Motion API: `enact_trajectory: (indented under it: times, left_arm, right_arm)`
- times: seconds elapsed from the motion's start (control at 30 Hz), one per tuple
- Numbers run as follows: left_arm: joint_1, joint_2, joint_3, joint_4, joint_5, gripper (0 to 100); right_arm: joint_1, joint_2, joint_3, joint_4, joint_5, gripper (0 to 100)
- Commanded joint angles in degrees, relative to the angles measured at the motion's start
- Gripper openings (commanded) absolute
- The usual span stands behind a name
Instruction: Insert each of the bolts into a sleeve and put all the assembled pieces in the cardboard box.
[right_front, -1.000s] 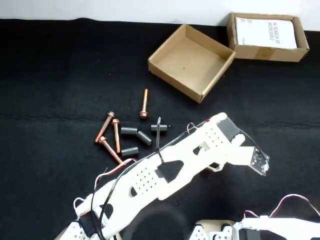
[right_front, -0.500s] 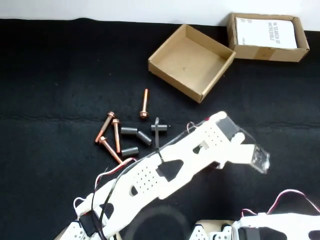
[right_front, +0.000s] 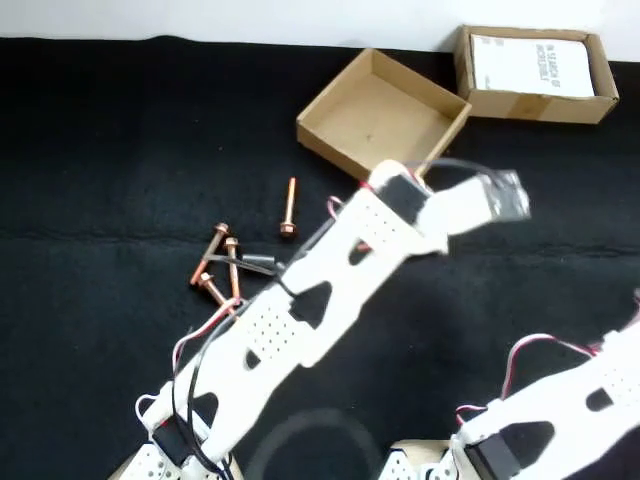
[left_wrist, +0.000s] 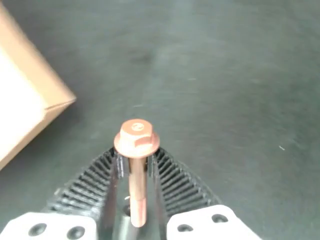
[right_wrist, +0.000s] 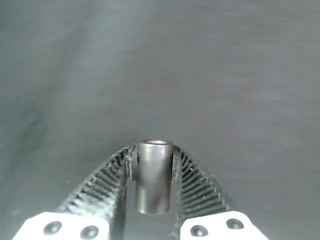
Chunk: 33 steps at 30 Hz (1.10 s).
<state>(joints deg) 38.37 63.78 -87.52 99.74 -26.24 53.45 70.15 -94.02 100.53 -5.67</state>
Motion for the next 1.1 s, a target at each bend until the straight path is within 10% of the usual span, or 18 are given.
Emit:
enact_trajectory:
  times: [0.0,0.53,1.07]
  left_arm:
    - [-3.3,-3.0,-6.2,0.4,4.6,1]
    - [-19.2,-15.4,-7.2,1.3,12.1,1]
    - [-24.7,-33.6,-6.9,1.6,17.8,1]
  right_arm:
    - [-9.1,-4.3,-6.8,0.5,-3.3,0.7]
    - [-47.1,-12.9,-6.8,0.4,-13.7,0.7]
    - [-66.9,-36.6,-6.8,0.5,-13.8,0.7]
